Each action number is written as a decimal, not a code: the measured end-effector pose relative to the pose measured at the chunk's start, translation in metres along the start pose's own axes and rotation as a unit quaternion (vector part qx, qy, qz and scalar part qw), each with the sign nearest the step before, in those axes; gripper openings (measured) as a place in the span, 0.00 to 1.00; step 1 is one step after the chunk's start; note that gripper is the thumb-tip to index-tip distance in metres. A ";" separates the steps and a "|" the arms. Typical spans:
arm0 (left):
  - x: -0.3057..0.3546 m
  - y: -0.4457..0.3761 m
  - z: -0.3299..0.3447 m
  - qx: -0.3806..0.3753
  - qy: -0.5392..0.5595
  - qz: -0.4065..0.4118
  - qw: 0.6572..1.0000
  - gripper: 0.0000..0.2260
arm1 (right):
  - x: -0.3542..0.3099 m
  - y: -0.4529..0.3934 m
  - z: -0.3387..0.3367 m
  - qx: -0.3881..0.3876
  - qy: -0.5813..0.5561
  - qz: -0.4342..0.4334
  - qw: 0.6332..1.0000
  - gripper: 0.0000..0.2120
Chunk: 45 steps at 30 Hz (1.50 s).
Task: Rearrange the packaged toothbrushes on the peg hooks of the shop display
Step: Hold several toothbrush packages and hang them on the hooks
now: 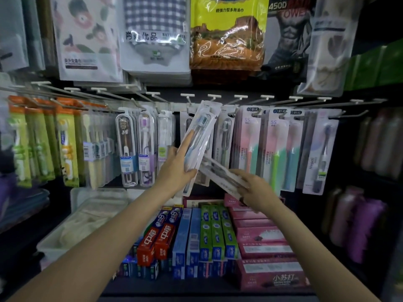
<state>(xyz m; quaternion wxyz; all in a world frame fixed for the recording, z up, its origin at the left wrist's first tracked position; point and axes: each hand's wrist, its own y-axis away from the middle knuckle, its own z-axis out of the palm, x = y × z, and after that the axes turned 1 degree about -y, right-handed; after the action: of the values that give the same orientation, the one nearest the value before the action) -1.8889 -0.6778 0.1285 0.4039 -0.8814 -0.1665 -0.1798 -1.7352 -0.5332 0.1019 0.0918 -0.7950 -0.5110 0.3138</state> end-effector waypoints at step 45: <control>-0.016 -0.060 -0.033 0.074 0.076 -0.088 0.991 0.17 | -0.007 -0.018 0.017 0.188 -0.204 0.021 0.960 0.11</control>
<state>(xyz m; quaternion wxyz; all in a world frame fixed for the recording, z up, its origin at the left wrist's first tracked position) -1.9356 -0.6682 0.1806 0.4623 -0.8149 -0.2249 -0.2678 -1.7610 -0.5342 0.0999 0.1271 -0.6926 -0.4341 0.5618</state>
